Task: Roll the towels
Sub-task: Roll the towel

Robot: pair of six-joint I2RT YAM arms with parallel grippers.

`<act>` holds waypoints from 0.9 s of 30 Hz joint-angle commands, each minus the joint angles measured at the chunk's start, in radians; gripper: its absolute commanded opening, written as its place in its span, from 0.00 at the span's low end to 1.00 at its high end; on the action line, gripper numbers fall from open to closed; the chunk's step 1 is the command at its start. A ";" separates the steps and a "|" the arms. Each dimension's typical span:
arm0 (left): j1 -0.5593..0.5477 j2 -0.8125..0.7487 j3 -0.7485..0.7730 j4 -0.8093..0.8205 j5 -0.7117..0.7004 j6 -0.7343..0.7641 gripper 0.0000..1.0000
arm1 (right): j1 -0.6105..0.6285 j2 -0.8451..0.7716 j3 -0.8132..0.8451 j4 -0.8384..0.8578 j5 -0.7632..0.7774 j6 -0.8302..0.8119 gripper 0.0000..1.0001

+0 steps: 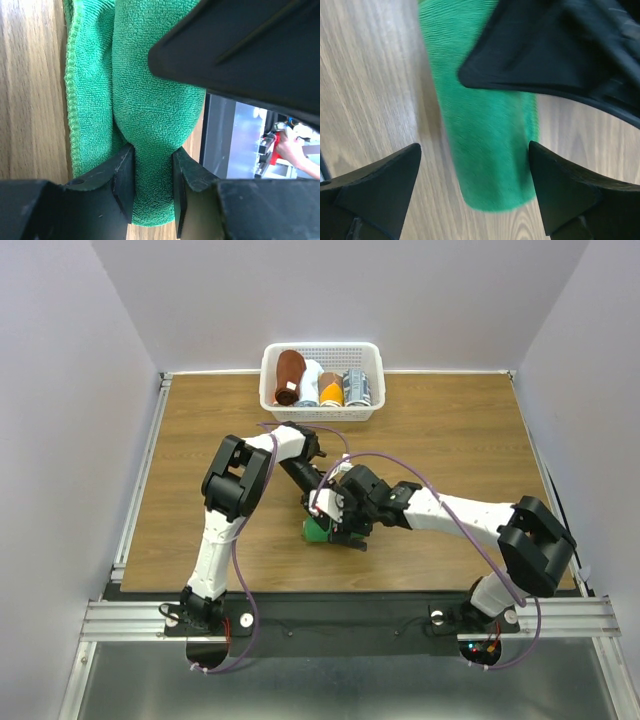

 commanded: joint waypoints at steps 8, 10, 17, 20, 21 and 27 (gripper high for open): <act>0.044 -0.001 -0.073 0.169 -0.263 0.045 0.38 | 0.030 0.074 -0.095 0.157 -0.014 -0.049 0.30; 0.058 -0.053 -0.095 0.188 -0.256 0.040 0.47 | 0.028 0.071 -0.114 0.152 -0.046 -0.037 0.07; 0.207 -0.296 -0.219 0.316 -0.236 -0.041 0.59 | -0.033 0.057 -0.111 0.046 -0.142 -0.035 0.01; 0.302 -0.399 -0.224 0.350 -0.228 -0.071 0.67 | -0.064 0.081 -0.096 -0.003 -0.193 -0.020 0.01; 0.346 -0.452 -0.226 0.367 -0.219 -0.090 0.68 | -0.073 0.090 -0.080 -0.021 -0.225 -0.009 0.01; 0.411 -0.748 -0.376 0.612 -0.281 -0.216 0.71 | -0.205 0.208 0.018 -0.109 -0.487 0.101 0.01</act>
